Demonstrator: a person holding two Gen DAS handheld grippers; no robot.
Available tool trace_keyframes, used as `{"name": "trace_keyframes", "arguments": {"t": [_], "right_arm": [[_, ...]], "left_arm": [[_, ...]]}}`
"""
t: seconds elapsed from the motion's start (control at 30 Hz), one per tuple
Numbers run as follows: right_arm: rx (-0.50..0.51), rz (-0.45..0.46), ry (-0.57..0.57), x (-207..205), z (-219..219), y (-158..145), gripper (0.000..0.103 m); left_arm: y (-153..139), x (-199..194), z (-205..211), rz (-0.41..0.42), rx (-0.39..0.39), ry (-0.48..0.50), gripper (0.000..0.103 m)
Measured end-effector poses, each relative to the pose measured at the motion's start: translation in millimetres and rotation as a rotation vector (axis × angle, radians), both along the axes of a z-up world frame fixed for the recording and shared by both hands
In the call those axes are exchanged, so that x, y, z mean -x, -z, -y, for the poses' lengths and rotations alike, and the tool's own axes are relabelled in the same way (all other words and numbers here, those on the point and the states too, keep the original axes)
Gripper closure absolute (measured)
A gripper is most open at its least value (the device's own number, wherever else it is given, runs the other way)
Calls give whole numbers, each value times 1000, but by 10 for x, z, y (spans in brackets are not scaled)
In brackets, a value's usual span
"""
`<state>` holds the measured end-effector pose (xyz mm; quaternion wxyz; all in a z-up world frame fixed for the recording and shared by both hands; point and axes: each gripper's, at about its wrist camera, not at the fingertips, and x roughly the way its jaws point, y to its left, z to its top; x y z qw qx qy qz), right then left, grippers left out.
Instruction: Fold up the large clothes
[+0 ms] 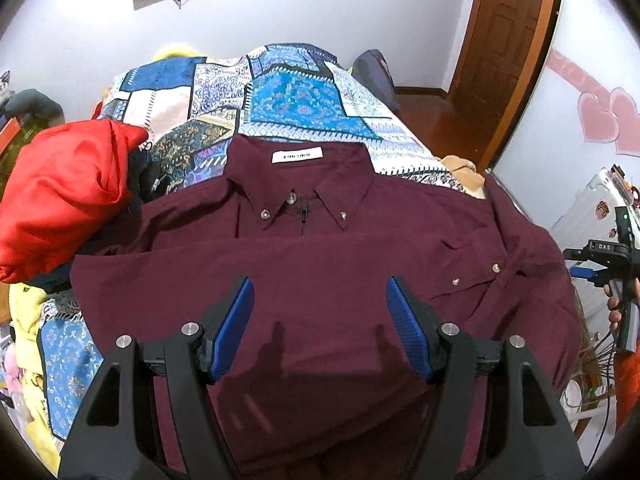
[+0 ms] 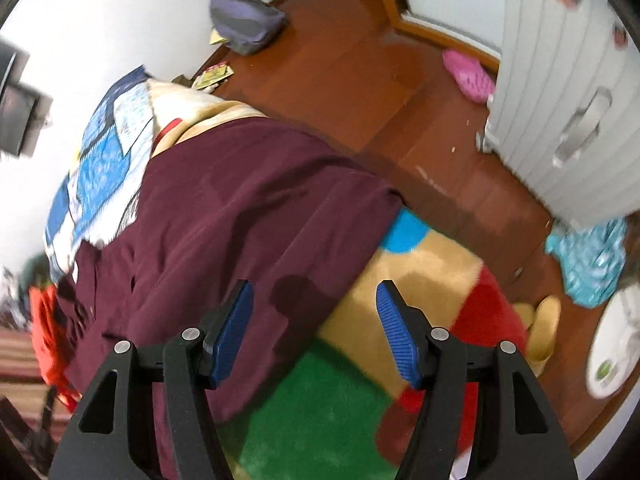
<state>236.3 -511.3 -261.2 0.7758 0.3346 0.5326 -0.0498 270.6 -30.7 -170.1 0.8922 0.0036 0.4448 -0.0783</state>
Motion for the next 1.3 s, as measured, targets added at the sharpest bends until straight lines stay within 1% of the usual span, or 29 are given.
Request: {"name": "trace_keyframes", "arguments": {"t": [0.13,0.23,0.27,0.3,0.33,0.37,0.4,0.47,0.57,0.63,0.7,0.77,0.9,0.93,1.0,1.07,1.13,1.23,1.3], "right_arm": [[-41,0,38,-130,59,191,43],[-62,35,105,-186,137,266,46],[-63,42,128,-203,161,274,53],[-58,43,143,-218,184,280,63],[-48,41,155,-247,196,283,70],[-45,42,154,-269,201,287,81],[-46,41,130,-302,190,279,86],[-2,70,93,-307,154,187,93],[72,134,64,-264,84,-39,94],[85,182,52,-234,60,-212,95],[98,248,25,-191,-3,-470,95],[137,327,-19,-144,-150,-810,95],[184,502,-142,6,-566,-1476,95],[194,531,-169,30,-650,-1575,95],[211,604,-258,104,-968,-1839,95],[226,642,-331,118,-1237,-1956,95],[225,655,-413,132,-1535,-1987,95],[232,621,-505,62,-1885,-1822,95],[219,553,-568,-12,-2140,-1582,95]], "left_arm": [[79,-34,-54,-22,14,-18,35],[129,-51,-114,-32,16,-35,35],[144,-55,-135,-36,14,-39,35],[156,-56,-145,-39,12,-42,35],[177,-59,-166,-44,9,-47,35],[192,-58,-182,-47,7,-51,35],[206,-60,-187,-49,6,-53,35],[241,-52,-214,-56,4,-60,35],[268,-39,-240,-60,3,-68,35],[272,-34,-248,-63,7,-71,35],[255,-18,-254,-58,12,-69,35],[213,15,-250,-45,10,-66,35],[112,81,-244,-15,2,-59,35],[87,100,-242,-8,0,-58,35],[38,142,-245,7,-1,-54,35],[-2,178,-258,18,2,-52,35],[-20,206,-276,23,9,-51,35],[-41,258,-314,28,14,-47,35],[-37,289,-351,28,17,-46,35]]}}
